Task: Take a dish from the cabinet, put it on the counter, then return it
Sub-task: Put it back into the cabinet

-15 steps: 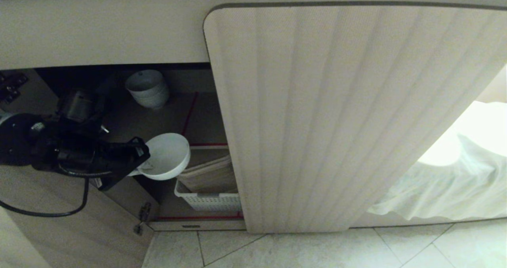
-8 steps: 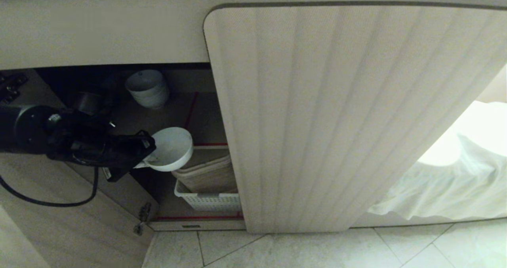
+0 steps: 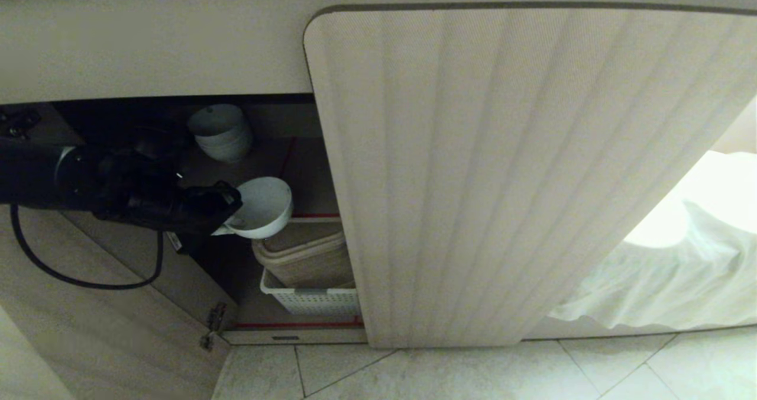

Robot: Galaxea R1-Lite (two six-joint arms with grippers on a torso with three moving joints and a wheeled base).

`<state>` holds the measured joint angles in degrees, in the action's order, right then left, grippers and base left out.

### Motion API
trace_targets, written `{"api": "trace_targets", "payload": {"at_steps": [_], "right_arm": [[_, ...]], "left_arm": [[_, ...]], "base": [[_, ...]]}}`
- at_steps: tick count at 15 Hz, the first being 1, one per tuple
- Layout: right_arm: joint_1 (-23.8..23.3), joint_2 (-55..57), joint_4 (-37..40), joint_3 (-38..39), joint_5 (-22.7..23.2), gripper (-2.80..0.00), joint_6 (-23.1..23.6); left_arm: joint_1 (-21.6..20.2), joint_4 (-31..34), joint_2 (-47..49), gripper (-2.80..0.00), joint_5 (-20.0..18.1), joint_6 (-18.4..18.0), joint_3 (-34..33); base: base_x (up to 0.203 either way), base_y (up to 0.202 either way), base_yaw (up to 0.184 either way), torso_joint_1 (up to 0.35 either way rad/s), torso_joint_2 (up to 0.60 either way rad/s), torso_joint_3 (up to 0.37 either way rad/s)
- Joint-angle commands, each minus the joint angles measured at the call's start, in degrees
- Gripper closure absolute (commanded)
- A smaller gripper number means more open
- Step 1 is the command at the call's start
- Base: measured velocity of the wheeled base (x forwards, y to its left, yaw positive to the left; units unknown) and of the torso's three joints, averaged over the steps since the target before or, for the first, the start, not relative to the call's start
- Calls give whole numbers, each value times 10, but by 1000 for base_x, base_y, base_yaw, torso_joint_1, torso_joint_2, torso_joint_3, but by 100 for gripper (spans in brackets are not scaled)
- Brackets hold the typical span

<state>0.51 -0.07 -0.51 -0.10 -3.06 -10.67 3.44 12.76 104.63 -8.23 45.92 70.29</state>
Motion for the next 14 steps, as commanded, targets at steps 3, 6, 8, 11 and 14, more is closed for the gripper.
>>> {"api": "trace_targets", "payload": {"at_steps": [3, 6, 8, 11, 14], "right_arm": [[0, 1, 0, 0, 0, 0, -1], [0, 1, 0, 0, 0, 0, -1], [0, 1, 0, 0, 0, 0, -1], [0, 1, 0, 0, 0, 0, -1], [0, 1, 0, 0, 0, 0, -1]], "left_arm": [[1, 0, 24, 0, 2, 26, 37], [2, -5, 32, 0, 3, 34, 44], [1, -5, 40, 0, 5, 45, 53], [1, -5, 52, 0, 7, 58, 75], [-1, -4, 67, 0, 8, 56, 96]], "base": [[0, 0, 0, 0, 0, 0], [0, 0, 0, 0, 0, 0], [0, 0, 0, 0, 0, 0], [0, 0, 0, 0, 0, 0], [0, 0, 0, 0, 0, 0]]}}
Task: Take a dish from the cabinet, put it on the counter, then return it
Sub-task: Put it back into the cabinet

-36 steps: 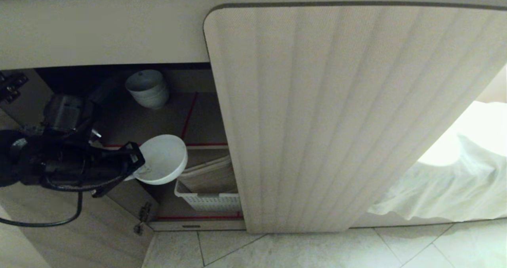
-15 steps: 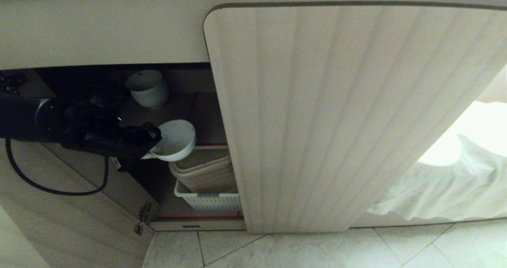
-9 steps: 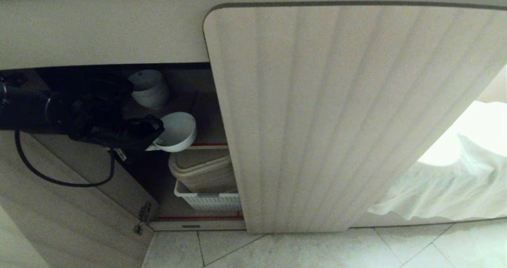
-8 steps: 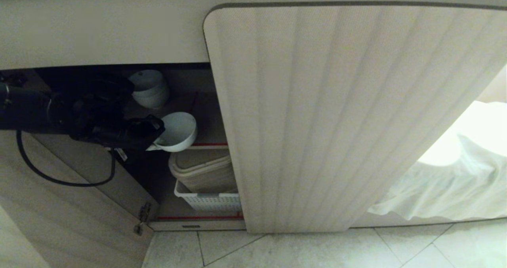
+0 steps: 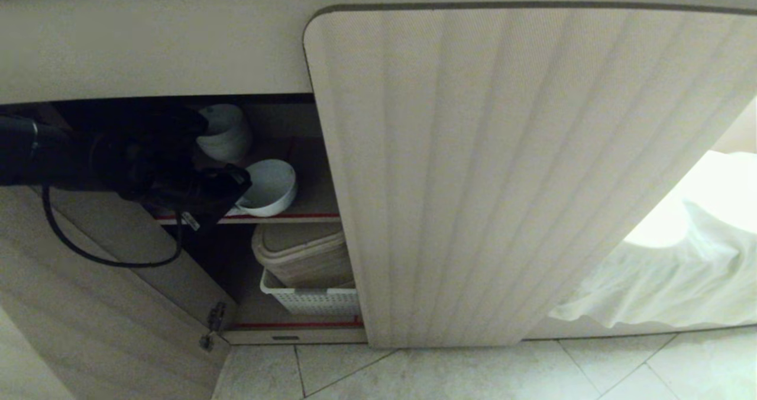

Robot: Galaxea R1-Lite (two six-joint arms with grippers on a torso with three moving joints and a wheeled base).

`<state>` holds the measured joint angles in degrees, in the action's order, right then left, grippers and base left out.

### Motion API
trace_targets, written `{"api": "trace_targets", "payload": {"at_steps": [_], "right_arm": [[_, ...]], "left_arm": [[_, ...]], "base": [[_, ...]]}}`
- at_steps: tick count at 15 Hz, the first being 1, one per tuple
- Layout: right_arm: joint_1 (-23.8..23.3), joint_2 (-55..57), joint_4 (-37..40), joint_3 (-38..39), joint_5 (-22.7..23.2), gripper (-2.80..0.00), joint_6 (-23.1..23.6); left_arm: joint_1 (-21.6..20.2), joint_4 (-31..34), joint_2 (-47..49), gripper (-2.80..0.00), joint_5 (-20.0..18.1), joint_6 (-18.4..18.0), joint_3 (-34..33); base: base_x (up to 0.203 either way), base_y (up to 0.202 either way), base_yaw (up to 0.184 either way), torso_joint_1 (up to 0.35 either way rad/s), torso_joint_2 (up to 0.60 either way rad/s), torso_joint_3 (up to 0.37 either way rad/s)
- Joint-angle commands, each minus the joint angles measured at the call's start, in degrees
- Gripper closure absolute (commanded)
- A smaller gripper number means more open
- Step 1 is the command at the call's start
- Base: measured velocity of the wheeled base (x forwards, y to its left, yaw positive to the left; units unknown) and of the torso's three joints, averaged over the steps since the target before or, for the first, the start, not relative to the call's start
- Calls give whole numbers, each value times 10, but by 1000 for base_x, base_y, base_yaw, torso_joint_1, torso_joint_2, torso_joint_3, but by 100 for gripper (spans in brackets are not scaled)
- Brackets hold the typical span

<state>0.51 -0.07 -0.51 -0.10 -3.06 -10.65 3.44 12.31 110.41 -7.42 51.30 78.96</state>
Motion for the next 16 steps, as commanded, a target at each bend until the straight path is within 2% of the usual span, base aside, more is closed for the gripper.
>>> {"api": "trace_targets", "payload": {"at_steps": [1, 8, 16], "right_arm": [[0, 1, 0, 0, 0, 0, -1], [0, 1, 0, 0, 0, 0, -1], [0, 1, 0, 0, 0, 0, -1]], "left_arm": [[0, 2, 14, 0, -1, 1, 17], [2, 5, 44, 0, -1, 4, 73], [3, 3, 52, 0, 15, 18, 79]], "base": [[0, 0, 0, 0, 0, 0], [0, 0, 0, 0, 0, 0], [0, 0, 0, 0, 0, 0]]}}
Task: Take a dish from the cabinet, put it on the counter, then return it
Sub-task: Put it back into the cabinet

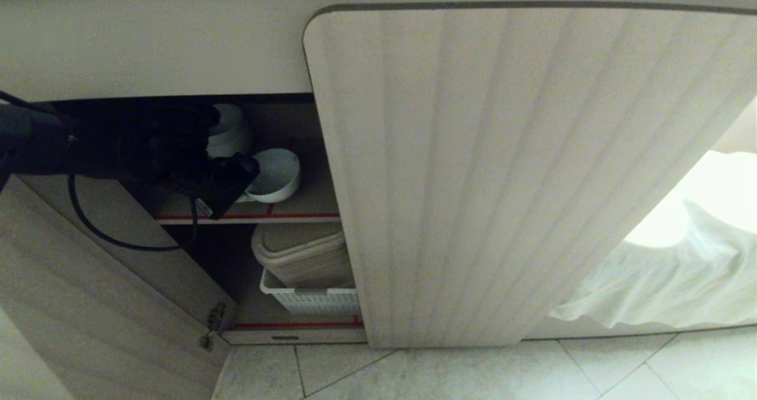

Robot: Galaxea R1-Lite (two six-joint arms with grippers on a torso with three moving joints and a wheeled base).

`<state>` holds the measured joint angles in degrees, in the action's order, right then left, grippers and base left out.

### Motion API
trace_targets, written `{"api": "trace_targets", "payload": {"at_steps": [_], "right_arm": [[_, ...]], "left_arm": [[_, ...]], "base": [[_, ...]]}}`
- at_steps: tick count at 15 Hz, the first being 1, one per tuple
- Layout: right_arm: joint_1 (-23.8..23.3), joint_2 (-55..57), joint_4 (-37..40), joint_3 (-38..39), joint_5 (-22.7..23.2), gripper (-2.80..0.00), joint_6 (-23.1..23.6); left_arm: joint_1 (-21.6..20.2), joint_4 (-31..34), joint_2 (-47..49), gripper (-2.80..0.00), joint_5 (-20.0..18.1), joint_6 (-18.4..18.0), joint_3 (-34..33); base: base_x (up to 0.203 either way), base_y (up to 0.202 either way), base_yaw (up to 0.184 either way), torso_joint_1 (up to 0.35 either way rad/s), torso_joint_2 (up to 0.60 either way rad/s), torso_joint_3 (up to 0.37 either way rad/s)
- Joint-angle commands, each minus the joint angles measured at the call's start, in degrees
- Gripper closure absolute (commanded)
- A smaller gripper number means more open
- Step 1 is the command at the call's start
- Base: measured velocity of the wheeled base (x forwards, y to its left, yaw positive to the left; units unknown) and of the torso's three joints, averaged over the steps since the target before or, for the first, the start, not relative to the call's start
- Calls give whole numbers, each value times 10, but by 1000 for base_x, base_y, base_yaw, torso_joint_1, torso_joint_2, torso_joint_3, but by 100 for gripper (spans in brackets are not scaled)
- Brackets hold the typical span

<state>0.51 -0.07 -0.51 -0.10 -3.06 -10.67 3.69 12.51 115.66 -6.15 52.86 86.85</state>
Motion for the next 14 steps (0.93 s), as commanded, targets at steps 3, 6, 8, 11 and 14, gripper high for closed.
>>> {"api": "trace_targets", "payload": {"at_steps": [3, 6, 8, 11, 14], "right_arm": [[0, 1, 0, 0, 0, 0, -1], [0, 1, 0, 0, 0, 0, -1], [0, 1, 0, 0, 0, 0, -1], [0, 1, 0, 0, 0, 0, -1], [0, 1, 0, 0, 0, 0, -1]], "left_arm": [[1, 3, -2, 0, 4, -16, 0], [1, 3, 1, 0, 4, -33, 0], [2, 3, 4, 0, 4, -41, 1], [2, 3, 9, 0, 4, -50, 10], [3, 4, 13, 0, 4, -50, 20]], "base": [[0, 0, 0, 0, 0, 0], [0, 0, 0, 0, 0, 0], [0, 0, 0, 0, 0, 0], [0, 0, 0, 0, 0, 0], [0, 0, 0, 0, 0, 0]]}}
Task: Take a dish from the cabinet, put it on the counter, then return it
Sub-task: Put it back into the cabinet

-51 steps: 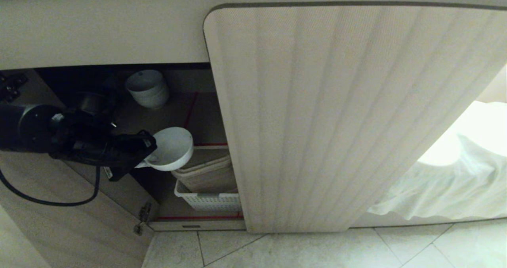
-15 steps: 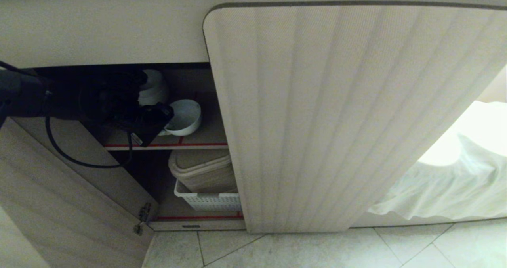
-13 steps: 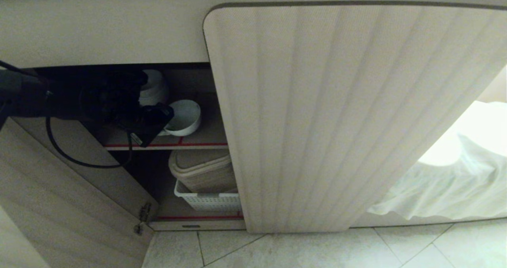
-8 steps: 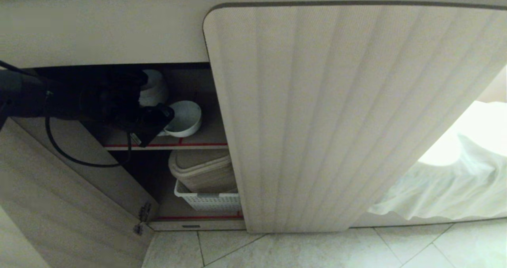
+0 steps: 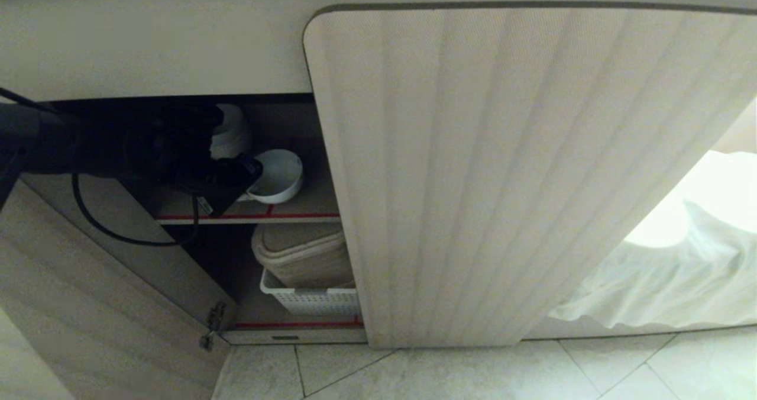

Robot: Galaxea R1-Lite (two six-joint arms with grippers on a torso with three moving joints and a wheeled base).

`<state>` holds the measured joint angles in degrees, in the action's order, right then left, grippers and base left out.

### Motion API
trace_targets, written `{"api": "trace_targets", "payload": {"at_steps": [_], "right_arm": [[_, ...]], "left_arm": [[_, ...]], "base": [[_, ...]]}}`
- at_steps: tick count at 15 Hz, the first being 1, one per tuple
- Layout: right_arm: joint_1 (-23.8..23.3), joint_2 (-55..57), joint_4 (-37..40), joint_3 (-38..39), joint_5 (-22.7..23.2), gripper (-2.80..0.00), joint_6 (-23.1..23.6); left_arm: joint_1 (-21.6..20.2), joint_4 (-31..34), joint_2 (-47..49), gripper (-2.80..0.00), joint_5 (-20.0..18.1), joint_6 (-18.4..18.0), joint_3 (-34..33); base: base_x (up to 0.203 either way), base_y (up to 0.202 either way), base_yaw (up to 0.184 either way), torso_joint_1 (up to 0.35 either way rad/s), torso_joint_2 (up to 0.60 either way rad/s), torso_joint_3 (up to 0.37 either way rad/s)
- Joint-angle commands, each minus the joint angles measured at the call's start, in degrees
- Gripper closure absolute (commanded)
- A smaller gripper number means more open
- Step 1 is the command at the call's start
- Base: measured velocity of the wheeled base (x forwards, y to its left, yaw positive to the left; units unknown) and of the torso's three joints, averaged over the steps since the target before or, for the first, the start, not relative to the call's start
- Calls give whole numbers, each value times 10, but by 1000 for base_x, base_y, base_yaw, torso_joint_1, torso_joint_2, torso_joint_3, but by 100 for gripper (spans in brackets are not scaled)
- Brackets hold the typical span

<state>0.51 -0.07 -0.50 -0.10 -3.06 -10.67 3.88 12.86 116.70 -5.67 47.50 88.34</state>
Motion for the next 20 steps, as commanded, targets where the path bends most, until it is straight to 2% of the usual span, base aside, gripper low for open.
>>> {"api": "trace_targets", "payload": {"at_steps": [1, 3, 20], "right_arm": [[0, 1, 0, 0, 0, 0, -1], [0, 1, 0, 0, 0, 0, -1], [0, 1, 0, 0, 0, 0, -1]], "left_arm": [[2, 1, 5, 0, 0, -3, 5], [2, 0, 7, 0, 0, -16, 6], [3, 1, 21, 0, 0, -25, 26]], "base": [[0, 0, 0, 0, 0, 0], [0, 0, 0, 0, 0, 0], [0, 0, 0, 0, 0, 0]]}}
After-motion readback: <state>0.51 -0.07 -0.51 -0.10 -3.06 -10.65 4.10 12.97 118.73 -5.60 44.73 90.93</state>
